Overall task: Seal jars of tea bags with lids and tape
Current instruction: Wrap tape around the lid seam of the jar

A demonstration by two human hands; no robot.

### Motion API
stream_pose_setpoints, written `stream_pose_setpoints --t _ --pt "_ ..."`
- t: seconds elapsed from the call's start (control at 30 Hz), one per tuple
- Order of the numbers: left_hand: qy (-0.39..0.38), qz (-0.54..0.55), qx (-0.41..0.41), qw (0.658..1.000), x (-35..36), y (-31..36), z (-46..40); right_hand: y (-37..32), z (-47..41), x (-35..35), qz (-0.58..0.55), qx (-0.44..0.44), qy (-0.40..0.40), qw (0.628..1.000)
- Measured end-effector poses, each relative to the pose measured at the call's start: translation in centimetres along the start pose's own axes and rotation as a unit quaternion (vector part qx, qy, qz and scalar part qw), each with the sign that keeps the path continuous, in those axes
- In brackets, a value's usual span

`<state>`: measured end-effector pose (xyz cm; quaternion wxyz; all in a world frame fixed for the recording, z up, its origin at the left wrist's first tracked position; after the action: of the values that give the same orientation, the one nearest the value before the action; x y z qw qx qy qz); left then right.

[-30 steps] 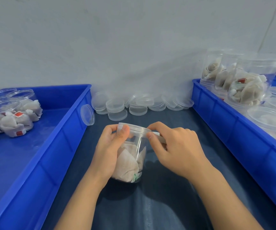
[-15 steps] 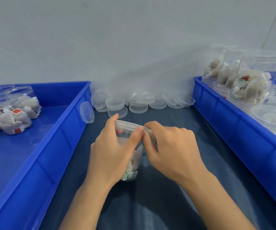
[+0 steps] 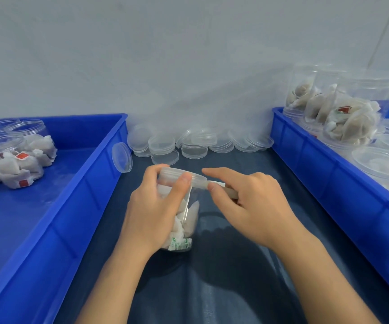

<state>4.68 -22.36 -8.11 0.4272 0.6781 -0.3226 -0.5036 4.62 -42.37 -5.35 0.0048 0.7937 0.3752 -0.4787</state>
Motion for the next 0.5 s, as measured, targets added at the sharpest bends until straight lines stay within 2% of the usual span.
stream_pose_setpoints --t 0.3,0.5 --pt "-0.008 0.076 0.011 0.997 0.36 -0.1 0.23 0.3 -0.26 0.96 0.007 0.048 -0.032 0.998" --pt "-0.047 0.092 0.002 0.995 0.42 -0.18 0.11 0.19 -0.16 0.79 0.005 0.062 -0.045 0.997"
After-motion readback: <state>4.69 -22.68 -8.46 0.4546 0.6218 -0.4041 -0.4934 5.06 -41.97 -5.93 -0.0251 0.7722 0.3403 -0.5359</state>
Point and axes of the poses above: each hand's wrist, its own z-axis away from the middle knuckle, its own x-axis out of the palm, y = z × x, the point moved 1 cm from there along -z, towards the middle knuckle, and after that the axes turned 7 degrees about -x, right-handed, at the moved point
